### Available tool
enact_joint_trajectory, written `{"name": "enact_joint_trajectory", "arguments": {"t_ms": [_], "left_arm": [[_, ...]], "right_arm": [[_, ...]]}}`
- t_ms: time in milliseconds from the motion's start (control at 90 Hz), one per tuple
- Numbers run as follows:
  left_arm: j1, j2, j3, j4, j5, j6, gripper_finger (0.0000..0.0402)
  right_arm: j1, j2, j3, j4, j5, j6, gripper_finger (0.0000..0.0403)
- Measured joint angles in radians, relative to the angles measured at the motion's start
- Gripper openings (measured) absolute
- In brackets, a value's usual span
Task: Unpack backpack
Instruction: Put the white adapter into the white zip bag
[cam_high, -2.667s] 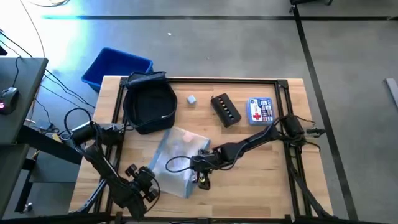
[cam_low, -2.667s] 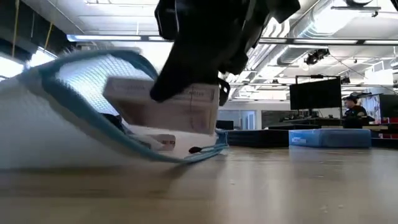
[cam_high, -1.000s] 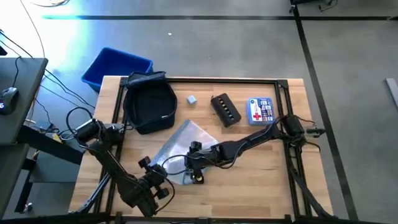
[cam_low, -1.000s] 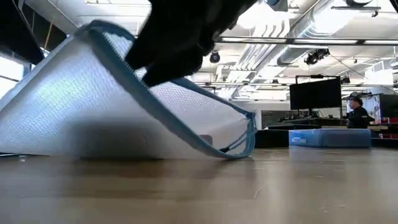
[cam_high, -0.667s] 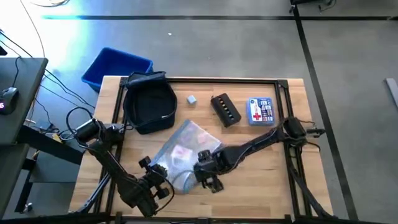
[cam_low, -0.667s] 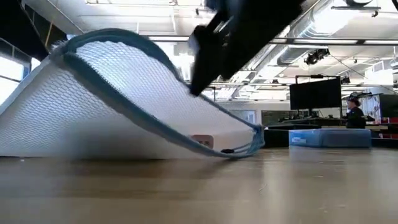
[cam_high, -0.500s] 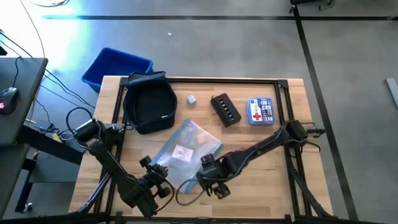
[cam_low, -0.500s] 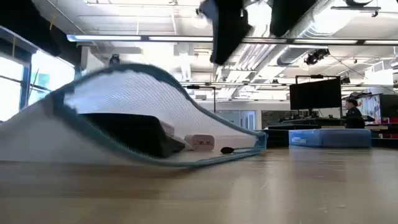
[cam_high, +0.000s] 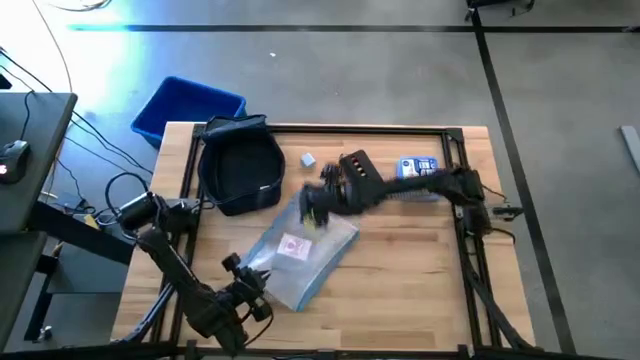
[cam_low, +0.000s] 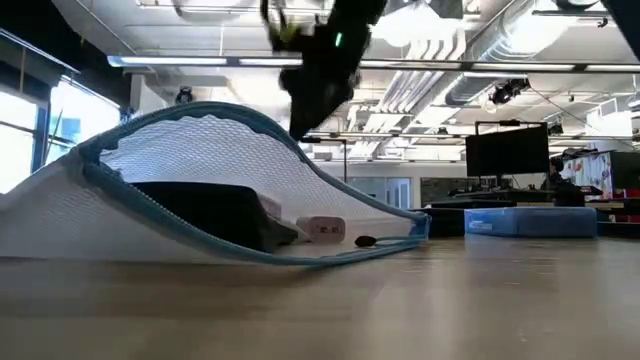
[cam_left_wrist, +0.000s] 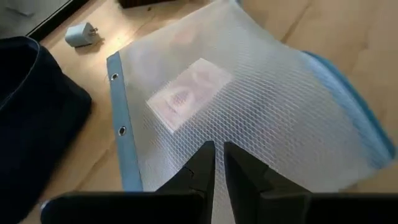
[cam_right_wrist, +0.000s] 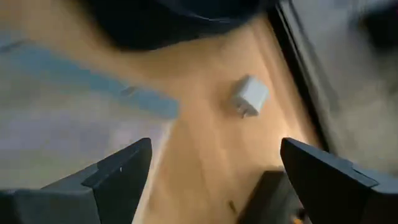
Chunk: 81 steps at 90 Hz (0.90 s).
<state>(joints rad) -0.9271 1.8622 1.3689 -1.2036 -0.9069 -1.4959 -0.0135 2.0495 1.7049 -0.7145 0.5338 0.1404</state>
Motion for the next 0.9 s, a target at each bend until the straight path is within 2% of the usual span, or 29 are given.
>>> {"name": "enact_joint_trajectory", "arguments": {"t_ms": [178, 233, 300, 433, 567, 656, 789, 900], "left_arm": [[-0.042, 0.000, 0.000, 0.001, -0.049, -0.021, 0.0016], [-0.051, 0.000, 0.000, 0.001, -0.063, -0.021, 0.0016], [-0.058, 0.000, 0.000, 0.001, -0.079, -0.021, 0.0016], [-0.059, 0.000, 0.000, -0.003, -0.089, -0.014, 0.0016], [-0.049, 0.000, 0.000, -0.006, -0.110, 0.015, 0.0016], [-0.042, 0.000, 0.000, -0.007, -0.112, 0.032, 0.0016], [-0.034, 0.000, 0.000, -0.006, -0.110, 0.032, 0.0016], [-0.035, 0.000, 0.000, -0.003, -0.107, 0.033, 0.0016]], "right_arm": [[-0.205, 0.008, -0.208, 0.485, -0.281, 0.107, 0.0341], [-0.243, 0.008, -0.254, 0.596, -0.304, 0.162, 0.0341], [-0.277, 0.008, -0.284, 0.645, -0.302, 0.176, 0.0341], [-0.312, 0.031, -0.280, 0.630, -0.301, 0.199, 0.0341], [-0.303, 0.083, -0.211, 0.585, -0.317, 0.201, 0.0341], [-0.295, 0.149, -0.116, 0.518, -0.319, 0.200, 0.0341], [-0.292, 0.247, 0.071, 0.315, -0.270, 0.200, 0.0340], [-0.292, 0.311, 0.226, 0.153, -0.272, 0.218, 0.0336]]}}
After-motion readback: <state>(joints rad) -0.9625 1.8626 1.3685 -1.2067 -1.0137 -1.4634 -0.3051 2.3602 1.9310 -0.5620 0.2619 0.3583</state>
